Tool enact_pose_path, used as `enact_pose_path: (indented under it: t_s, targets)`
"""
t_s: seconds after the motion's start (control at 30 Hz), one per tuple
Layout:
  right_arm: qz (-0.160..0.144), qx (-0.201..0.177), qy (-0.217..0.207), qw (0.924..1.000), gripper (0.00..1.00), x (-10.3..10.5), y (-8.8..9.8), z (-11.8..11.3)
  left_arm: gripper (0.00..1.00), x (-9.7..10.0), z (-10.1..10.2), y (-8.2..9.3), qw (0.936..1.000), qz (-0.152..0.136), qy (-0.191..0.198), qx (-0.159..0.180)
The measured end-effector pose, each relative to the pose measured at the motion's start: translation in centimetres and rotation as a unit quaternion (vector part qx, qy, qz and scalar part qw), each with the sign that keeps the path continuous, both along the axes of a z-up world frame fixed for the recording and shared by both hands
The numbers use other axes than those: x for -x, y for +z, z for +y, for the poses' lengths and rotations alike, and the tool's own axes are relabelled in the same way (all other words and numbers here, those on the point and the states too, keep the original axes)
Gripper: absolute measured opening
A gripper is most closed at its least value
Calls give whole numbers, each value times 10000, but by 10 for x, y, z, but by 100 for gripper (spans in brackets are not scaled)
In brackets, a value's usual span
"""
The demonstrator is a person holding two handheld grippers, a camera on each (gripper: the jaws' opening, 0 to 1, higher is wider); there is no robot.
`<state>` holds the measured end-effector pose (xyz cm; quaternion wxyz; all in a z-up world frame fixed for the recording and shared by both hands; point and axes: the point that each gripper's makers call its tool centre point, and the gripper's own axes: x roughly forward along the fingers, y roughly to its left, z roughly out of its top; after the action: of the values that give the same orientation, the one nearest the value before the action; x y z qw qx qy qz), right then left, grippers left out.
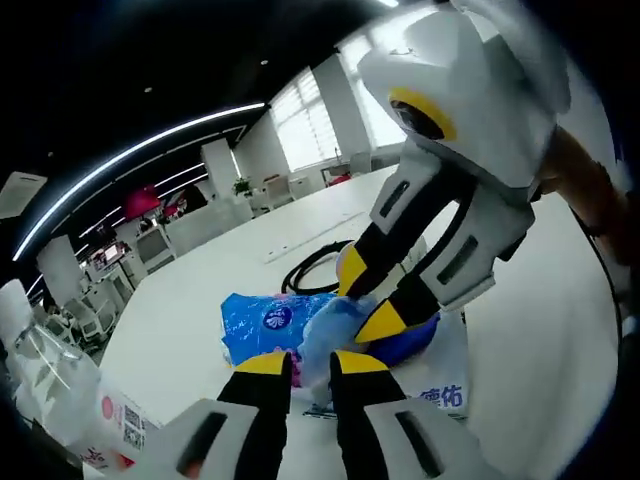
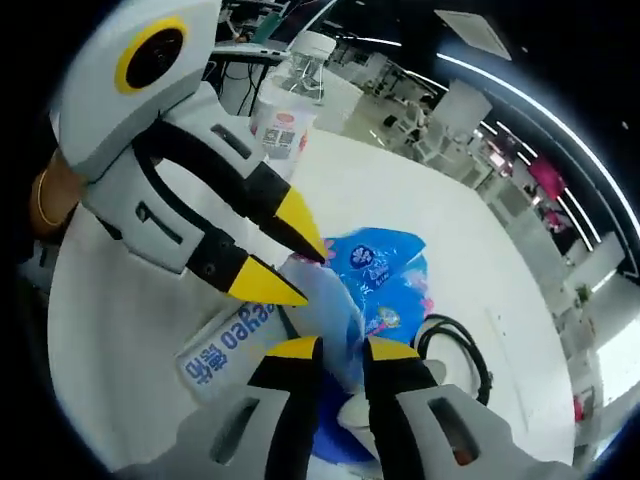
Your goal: Arrange the tabletop items into an orderly group along one side of the table until the central work area is clear of visible clutter.
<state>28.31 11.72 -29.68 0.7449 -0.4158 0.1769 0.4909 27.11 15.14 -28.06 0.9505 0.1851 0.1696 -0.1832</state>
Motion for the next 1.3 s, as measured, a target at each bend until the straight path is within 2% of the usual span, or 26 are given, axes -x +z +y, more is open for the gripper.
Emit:
enact_pose_path:
  t_s: [0.03, 0.07, 0.17, 0.33, 0.5, 0.83, 1.3]
  targets:
    - [-29, 0, 23, 10000, 13, 0, 0, 0, 9, 1, -1, -1, 9999, 39, -11, 105]
    - [-146, 19, 89, 9999, 12, 0, 1, 1, 6, -1, 1, 2, 9992, -45, 174, 349]
    - [-216, 16, 177, 9996, 5, -1, 3, 3, 2, 0, 2, 2, 9993, 4, 94, 351]
    - [-158, -186, 137, 9996, 2, 1, 6, 3, 1, 2, 0, 3, 9997, -36, 67, 251]
    - [-261, -343, 189, 9989, 0, 3, 11, 4, 0, 3, 1, 6, 9990, -121, 132, 407]
    - [-626, -727, 323, 9949, 0, 6, 35, 10, 0, 9, 7, 30, 9976, -597, 244, 243]
    - [-825, -1132, 301, 9897, 0, 13, 64, 10, 0, 17, 7, 61, 9939, -1018, 311, 305]
